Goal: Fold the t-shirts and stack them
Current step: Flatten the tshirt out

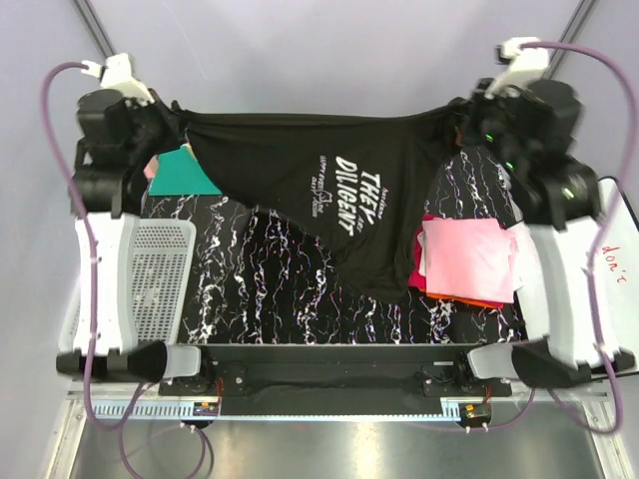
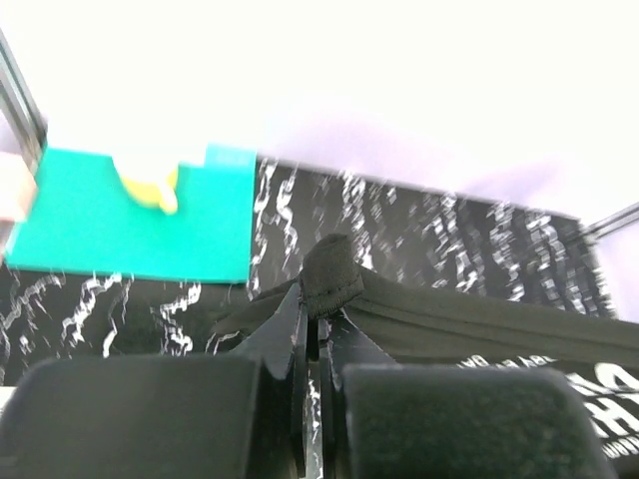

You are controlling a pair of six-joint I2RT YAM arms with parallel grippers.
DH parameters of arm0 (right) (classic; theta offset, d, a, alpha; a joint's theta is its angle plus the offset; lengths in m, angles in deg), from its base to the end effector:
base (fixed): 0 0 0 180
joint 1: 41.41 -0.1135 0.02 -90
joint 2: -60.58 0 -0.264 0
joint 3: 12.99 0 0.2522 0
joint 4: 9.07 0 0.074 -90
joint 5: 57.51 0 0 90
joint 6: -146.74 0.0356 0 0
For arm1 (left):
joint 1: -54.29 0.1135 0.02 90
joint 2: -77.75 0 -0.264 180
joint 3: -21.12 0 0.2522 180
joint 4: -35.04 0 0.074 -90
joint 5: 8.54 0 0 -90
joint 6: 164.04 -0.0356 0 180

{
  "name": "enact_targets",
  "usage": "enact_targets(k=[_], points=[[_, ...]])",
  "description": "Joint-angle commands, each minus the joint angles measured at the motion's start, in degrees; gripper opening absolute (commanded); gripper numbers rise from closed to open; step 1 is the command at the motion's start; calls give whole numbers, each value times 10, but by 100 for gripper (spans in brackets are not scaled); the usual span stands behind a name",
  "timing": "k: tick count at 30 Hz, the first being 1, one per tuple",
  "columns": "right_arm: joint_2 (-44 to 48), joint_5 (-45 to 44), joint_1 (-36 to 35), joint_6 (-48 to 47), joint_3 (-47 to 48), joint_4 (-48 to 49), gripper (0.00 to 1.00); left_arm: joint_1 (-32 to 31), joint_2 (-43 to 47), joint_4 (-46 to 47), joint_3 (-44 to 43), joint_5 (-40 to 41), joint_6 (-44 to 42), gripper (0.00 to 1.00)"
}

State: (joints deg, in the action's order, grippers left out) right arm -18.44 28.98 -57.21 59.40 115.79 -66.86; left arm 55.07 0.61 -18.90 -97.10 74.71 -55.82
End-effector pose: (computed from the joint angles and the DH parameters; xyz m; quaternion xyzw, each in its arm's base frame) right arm 0.2326 0.0635 0.5499 -0.0664 0.7519 0.0823 0.6508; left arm 0.2580 -0.0007 0.5123 -0.0926 0.7758 -0.1399 0.6082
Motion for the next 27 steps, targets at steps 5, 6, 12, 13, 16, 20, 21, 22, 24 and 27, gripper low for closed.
enact_targets(k=[5, 6, 12, 13, 16, 20, 21, 22, 24, 27], points=[[138, 53, 1, -16, -14, -19, 0, 2, 154, 2, -14, -7, -20, 0], [151, 59, 1, -14, 4, -25, 0, 3, 175, 2, -15, -9, -19, 0], [164, 125, 1, 5, 123, -45, 0, -2, 224, -1, -63, -31, 8, 0], [162, 153, 1, 13, 142, -60, 0, -4, 230, 0, -68, -34, 15, 0], [158, 205, 1, 21, 206, -90, 0, -5, 257, -2, -79, -42, 23, 0], [182, 246, 1, 39, 223, -89, 0, -19, 291, -14, -90, -43, 31, 0], [181, 258, 1, 43, 240, -91, 0, -22, 301, -16, -93, -42, 31, 0], [180, 268, 3, 49, 249, -97, 0, -24, 306, -21, -99, -35, 31, 0], [177, 279, 3, 55, 268, -97, 0, -28, 308, -32, -122, -24, 31, 0], [168, 267, 3, 67, 276, -89, 0, -35, 293, -53, -163, 4, 27, 0]])
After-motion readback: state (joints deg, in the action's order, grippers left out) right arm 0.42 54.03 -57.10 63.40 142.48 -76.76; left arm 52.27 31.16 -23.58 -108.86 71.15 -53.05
